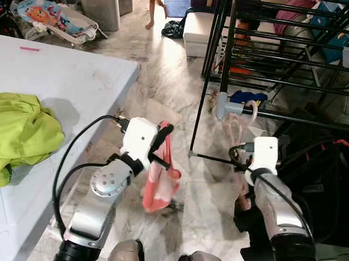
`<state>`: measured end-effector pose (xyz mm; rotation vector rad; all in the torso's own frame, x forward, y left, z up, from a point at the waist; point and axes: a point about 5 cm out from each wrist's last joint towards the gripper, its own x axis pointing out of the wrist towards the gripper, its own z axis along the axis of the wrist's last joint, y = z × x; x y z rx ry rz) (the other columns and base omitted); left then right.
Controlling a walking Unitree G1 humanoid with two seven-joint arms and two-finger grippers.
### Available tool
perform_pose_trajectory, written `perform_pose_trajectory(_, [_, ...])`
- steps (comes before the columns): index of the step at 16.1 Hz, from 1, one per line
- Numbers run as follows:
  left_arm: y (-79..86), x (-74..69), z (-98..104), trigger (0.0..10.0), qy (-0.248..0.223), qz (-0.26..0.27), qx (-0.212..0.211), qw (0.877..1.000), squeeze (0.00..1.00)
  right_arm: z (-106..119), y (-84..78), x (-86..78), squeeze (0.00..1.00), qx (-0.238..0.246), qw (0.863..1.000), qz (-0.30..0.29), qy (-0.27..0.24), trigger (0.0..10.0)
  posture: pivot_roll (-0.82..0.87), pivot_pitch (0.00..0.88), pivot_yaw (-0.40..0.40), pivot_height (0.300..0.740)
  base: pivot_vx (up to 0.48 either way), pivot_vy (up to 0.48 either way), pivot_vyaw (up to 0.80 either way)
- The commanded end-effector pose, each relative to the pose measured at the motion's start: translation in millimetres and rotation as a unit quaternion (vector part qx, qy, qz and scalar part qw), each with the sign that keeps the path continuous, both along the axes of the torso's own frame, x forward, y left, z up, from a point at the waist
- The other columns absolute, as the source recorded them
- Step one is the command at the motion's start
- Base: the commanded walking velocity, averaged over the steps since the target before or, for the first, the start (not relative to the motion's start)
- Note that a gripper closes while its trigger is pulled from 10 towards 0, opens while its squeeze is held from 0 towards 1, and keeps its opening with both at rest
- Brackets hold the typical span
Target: Hang hanger
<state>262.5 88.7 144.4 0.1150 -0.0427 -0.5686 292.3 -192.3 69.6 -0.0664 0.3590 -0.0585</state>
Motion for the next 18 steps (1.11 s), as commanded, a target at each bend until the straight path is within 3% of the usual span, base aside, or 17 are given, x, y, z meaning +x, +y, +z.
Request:
perform_pose_trajectory(1, [-1.1, 0.4, 12, 10.0, -0.022, -0.004, 0.002, 1.000, 0.00, 4, -1.6, 3.7, 0.00, -0.009, 1.000, 0.003, -0.003, 10.0, 0.01, 0.130, -0.028, 0.740, 0.000, 0.000, 0.00])
perform_pose_trajectory(5, [-2.2, 5.2, 22, 10.0, -0.036, 0.006, -0.002, 0.999, 0.00, 15, -15.3, 8.2, 0.00, -0.039, 0.999, 0.004, -0.020, 10.0, 0.00, 0.155, -0.043, 0.740, 0.000, 0.000, 0.00])
perform_pose_trajectory(8, [-4.6, -1.4, 16, 10.0, -0.024, 0.003, -0.004, 1.000, 0.00, 21, -47.0, -3.2, 0.00, -0.101, 0.992, -0.065, -0.034, 10.0, 0.00, 0.146, -0.043, 0.740, 0.000, 0.000, 0.00])
perform_pose_trajectory(11, [-5.8, -1.6, 15, 10.0, -0.021, 0.002, -0.006, 1.000, 0.00, 31, -58.6, -22.4, 0.00, -0.127, 0.985, -0.097, -0.066, 10.0, 0.00, 0.135, -0.042, 0.740, 0.000, 0.000, 0.00])
perform_pose_trajectory(13, [-5.2, -0.9, 13, 10.0, -0.019, 0.001, -0.006, 1.000, 0.00, 34, -53.6, -29.0, 0.00, -0.105, 0.987, -0.086, -0.089, 10.0, -0.01, 0.129, -0.036, 0.740, 0.000, 0.000, 0.00])
perform_pose_trajectory(15, [-8.0, -0.5, 12, 10.0, -0.018, -0.003, -0.006, 1.000, 0.00, 26, -45.1, -35.6, 0.00, -0.086, 0.991, -0.071, -0.077, 10.0, -0.01, 0.125, -0.031, 0.740, 0.000, 0.000, 0.00])
perform_pose_trajectory(18, [-10.1, -0.5, 12, 10.0, -0.018, -0.006, -0.007, 1.000, 0.00, 26, -37.3, -30.9, 0.00, -0.068, 0.993, -0.057, -0.078, 10.0, -0.01, 0.119, -0.029, 0.740, 0.000, 0.000, 0.00])
